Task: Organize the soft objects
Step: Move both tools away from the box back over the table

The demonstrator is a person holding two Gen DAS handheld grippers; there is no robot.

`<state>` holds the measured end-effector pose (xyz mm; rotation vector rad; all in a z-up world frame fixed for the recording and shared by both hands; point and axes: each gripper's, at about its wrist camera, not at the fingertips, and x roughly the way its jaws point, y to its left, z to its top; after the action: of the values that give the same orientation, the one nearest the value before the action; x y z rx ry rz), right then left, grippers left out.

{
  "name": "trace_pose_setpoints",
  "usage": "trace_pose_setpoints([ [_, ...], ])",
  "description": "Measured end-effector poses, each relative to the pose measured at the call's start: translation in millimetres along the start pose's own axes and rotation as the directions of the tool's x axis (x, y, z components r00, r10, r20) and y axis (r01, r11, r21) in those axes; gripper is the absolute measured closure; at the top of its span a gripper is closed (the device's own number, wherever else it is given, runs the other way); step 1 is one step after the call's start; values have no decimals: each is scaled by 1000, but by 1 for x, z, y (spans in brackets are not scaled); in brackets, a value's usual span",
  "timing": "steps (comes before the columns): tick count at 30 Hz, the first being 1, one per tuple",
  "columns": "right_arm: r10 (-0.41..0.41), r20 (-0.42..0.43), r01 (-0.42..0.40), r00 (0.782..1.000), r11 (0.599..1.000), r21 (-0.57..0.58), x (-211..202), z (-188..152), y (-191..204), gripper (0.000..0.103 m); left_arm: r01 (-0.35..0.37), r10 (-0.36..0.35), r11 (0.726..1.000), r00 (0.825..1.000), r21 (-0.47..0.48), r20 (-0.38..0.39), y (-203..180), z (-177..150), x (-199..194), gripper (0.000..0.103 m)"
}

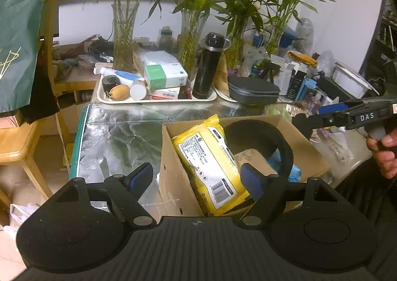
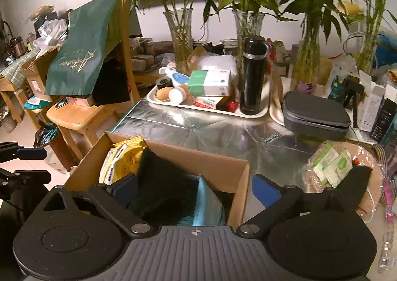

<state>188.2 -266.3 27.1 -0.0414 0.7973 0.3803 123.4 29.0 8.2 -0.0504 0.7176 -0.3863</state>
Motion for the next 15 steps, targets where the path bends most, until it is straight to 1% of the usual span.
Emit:
trace_pose_setpoints([
  [5, -10, -3, 10, 1000, 1000, 18, 2, -7, -6, 3, -9, 9, 1000, 1000, 2, -10, -1, 0, 1, 26],
  [8, -16, -7, 16, 1000, 999, 27, 3, -12, -9, 0, -13, 13, 1000, 1000, 1, -15, -1, 1, 3, 26],
  [15, -24, 0, 24, 1000, 998, 54, 4, -19, -17, 0, -25, 25, 1000, 1000, 5, -7, -2, 3, 5, 26],
])
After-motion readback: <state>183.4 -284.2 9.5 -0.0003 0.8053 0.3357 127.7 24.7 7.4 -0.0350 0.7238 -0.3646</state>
